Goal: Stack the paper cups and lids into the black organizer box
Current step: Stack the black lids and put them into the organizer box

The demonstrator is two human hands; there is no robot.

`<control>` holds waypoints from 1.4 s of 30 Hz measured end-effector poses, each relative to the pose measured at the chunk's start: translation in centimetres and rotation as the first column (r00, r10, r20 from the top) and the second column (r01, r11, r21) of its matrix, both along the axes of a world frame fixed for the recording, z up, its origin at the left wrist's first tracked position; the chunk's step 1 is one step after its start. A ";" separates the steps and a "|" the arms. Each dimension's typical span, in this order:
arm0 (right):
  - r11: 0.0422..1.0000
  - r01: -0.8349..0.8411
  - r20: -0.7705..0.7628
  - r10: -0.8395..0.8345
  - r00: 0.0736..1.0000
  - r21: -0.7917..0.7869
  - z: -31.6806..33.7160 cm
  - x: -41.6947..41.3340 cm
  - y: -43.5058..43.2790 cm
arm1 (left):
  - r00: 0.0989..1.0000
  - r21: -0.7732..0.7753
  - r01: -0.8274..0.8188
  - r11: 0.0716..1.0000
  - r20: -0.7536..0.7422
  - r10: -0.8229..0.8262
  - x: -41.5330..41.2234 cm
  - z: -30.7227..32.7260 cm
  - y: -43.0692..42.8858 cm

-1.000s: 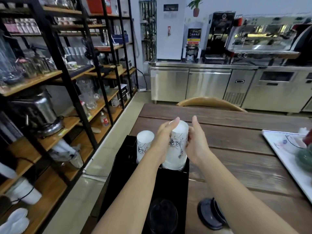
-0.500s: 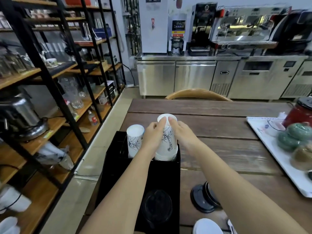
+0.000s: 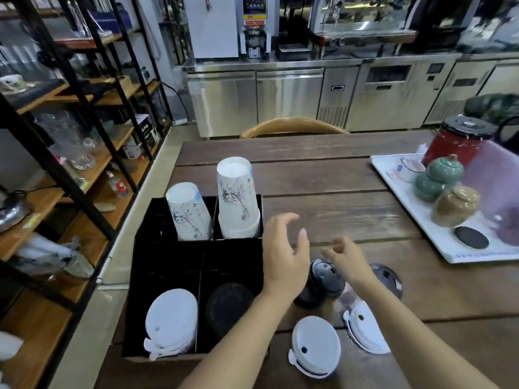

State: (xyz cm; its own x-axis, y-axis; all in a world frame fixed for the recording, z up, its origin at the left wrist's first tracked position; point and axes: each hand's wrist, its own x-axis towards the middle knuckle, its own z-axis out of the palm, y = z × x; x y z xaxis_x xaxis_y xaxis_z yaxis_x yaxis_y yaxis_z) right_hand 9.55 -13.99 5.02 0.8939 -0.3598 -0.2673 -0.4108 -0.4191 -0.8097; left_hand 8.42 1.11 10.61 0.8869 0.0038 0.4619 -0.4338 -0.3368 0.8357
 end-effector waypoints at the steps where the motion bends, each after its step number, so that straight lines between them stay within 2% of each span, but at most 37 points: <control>1: 1.000 -0.005 -0.038 0.005 0.999 0.007 -0.9 -0.4 -0.5 | 0.994 0.048 0.053 0.997 -0.097 -0.048 -0.4 -1.2 -0.7; 3: 0.999 -0.026 -0.090 0.028 0.996 0.023 -2.3 -0.9 -1.4 | 0.944 0.128 0.143 0.981 -0.315 -0.097 -0.7 -3.6 -2.0; 4: 0.998 -0.051 -0.117 0.053 0.992 0.023 -2.8 -1.1 -1.8 | 0.872 0.118 0.199 0.973 -0.475 -0.121 -0.7 -4.6 -2.6; 6: 0.993 -0.113 -0.175 0.119 0.977 0.043 -3.7 -1.4 -2.4 | 0.610 -0.023 0.247 0.969 -0.773 -0.174 -0.5 -5.9 -3.6; 7: 0.988 -0.133 -0.198 0.146 0.969 0.079 -4.0 -1.6 -2.6 | 0.492 -0.074 0.226 0.971 -0.852 -0.179 -0.3 -6.5 -3.9; 8: 0.982 -0.143 -0.215 0.168 0.962 0.126 -4.3 -1.9 -2.7 | 0.413 -0.090 0.205 0.975 -0.895 -0.169 -0.2 -7.1 -4.2; 10: 0.966 -0.169 -0.218 0.210 0.953 0.196 -4.9 -2.4 -3.0 | 0.347 -0.110 0.163 0.981 -0.924 -0.161 0.2 -8.1 -4.9; 15: 0.927 -0.118 -0.095 0.161 0.982 0.357 -5.4 -3.0 -3.8 | 0.381 -0.135 -0.083 0.987 -0.920 -0.094 0.4 -8.5 -7.0; 18: 0.937 -0.056 -0.034 0.073 0.997 0.346 -5.3 -2.6 -4.7 | 0.413 -0.154 -0.224 0.962 -0.909 -0.049 1.1 -8.3 -7.7; 20: 0.952 -0.023 0.000 0.024 1.000 0.305 -5.0 -2.3 -5.5 | 0.448 -0.163 -0.258 0.952 -0.894 -0.032 1.6 -8.1 -8.2; 24: 0.964 -0.023 0.133 -0.014 0.991 0.266 -4.1 -1.9 -7.4 | 0.485 -0.211 -0.210 0.955 -0.870 -0.086 2.0 -7.1 -9.8; 30: 0.931 0.145 0.262 -0.240 0.935 0.336 -3.2 -2.0 -11.6 | 0.510 -0.174 -0.051 0.983 -0.851 -0.124 2.6 -6.3 -13.2; 34: 0.936 0.204 0.235 -0.275 0.932 0.288 -3.9 -2.9 -14.0 | 0.480 -0.178 0.011 0.984 -0.862 -0.161 2.2 -7.1 -15.2; 42: 0.975 0.164 0.101 -0.180 0.978 0.152 -6.5 -4.3 -15.6 | 0.419 -0.045 0.070 0.997 -0.905 -0.070 0.9 -9.4 -17.0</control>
